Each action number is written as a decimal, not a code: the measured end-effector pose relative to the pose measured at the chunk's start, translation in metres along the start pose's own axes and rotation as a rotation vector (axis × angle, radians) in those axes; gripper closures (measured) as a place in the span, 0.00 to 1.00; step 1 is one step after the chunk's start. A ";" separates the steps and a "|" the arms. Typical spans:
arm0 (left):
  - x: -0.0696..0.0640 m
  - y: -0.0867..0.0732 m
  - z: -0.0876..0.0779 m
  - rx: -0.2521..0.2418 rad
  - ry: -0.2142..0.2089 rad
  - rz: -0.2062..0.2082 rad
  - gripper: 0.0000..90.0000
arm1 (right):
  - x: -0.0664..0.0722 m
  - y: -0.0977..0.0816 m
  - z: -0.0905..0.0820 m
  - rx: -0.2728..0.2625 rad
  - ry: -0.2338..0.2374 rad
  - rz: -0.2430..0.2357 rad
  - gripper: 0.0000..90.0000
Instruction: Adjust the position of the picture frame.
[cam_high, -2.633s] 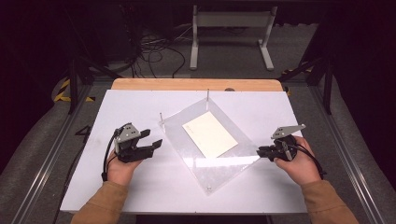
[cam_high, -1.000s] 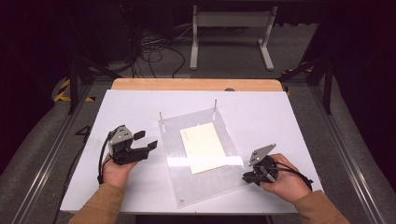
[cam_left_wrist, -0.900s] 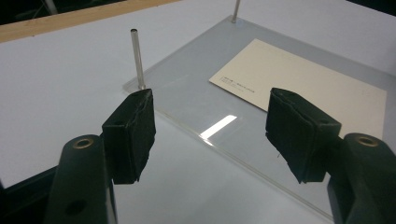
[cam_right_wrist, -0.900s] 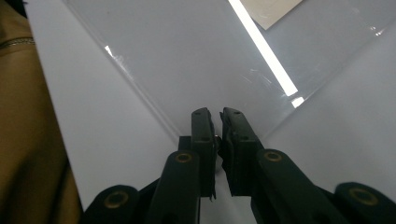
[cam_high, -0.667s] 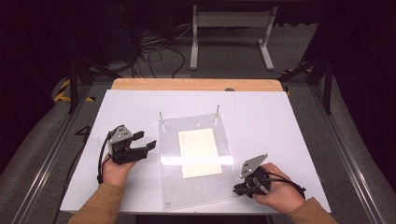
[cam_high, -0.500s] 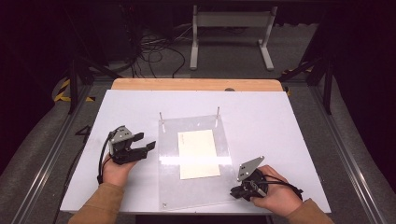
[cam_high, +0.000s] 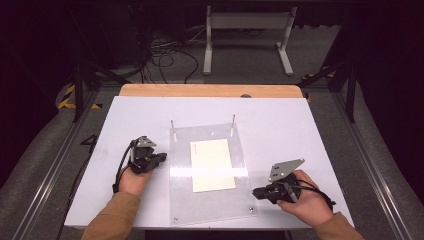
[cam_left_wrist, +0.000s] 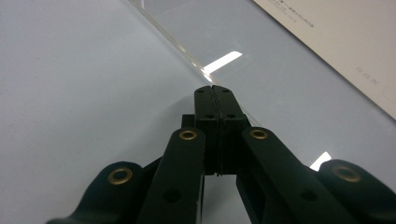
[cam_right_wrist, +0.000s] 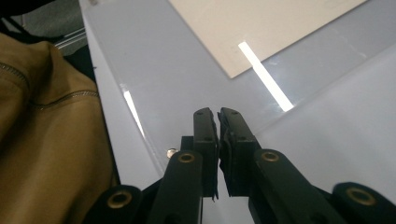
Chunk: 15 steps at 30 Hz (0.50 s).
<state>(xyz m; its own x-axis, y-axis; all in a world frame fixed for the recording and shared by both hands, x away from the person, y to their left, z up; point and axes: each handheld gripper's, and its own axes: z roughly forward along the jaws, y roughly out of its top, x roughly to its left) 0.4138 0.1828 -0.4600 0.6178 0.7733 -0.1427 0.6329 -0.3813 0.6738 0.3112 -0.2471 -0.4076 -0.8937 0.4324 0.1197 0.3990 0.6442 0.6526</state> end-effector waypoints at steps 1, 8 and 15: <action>-0.002 0.001 0.002 -0.001 -0.021 -0.020 0.99 | -0.002 -0.001 -0.003 -0.014 -0.008 0.006 0.95; 0.001 0.010 0.012 -0.013 -0.030 -0.011 1.00 | -0.013 -0.009 -0.015 -0.065 -0.033 0.060 0.96; -0.006 0.019 0.020 -0.010 -0.011 -0.007 1.00 | -0.016 -0.013 -0.016 -0.071 -0.029 0.082 0.97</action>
<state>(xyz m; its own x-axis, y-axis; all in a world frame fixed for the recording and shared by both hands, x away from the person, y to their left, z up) 0.4318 0.1605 -0.4609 0.6187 0.7702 -0.1551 0.6322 -0.3708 0.6803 0.3174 -0.2728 -0.4058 -0.8520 0.5004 0.1537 0.4539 0.5598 0.6933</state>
